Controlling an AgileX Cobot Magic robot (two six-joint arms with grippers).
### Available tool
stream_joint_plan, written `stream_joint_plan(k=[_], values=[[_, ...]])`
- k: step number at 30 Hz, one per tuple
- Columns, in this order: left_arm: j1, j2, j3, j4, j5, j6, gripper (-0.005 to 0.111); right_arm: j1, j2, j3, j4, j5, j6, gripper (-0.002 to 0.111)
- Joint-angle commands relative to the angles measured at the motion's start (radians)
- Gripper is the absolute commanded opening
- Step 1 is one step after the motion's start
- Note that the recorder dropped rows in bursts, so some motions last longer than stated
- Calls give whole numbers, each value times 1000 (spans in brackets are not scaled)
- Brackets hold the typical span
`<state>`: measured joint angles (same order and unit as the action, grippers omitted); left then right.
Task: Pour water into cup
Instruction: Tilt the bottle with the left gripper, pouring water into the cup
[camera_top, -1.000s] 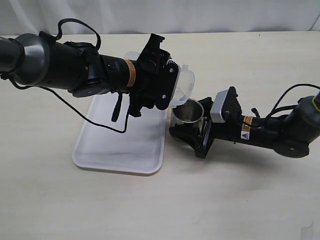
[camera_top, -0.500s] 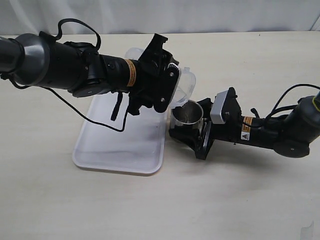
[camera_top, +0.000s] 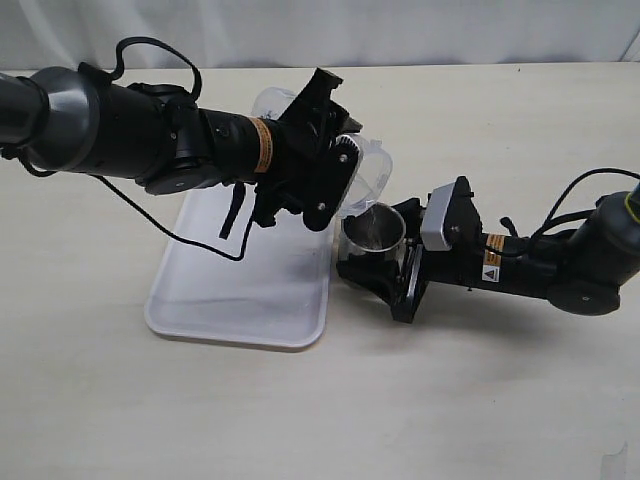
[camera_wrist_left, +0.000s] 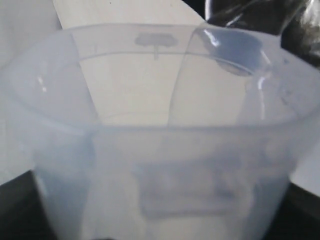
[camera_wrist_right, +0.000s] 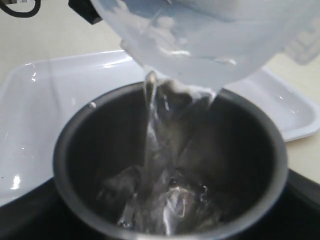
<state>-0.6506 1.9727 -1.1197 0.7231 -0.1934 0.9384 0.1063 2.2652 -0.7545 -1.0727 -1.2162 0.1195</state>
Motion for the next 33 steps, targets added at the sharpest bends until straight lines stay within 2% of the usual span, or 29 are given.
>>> stream_joint_plan(k=[1, 7, 33], values=[[-3, -9, -11, -5, -50, 37, 0, 1, -1, -1, -16, -5, -1, 4], [-3, -9, -11, -5, -111, 54, 0, 1, -1, -1, -16, -5, -1, 4], [-3, -9, -11, -9, -116, 299, 0, 1, -1, -1, -16, -5, -1, 4]])
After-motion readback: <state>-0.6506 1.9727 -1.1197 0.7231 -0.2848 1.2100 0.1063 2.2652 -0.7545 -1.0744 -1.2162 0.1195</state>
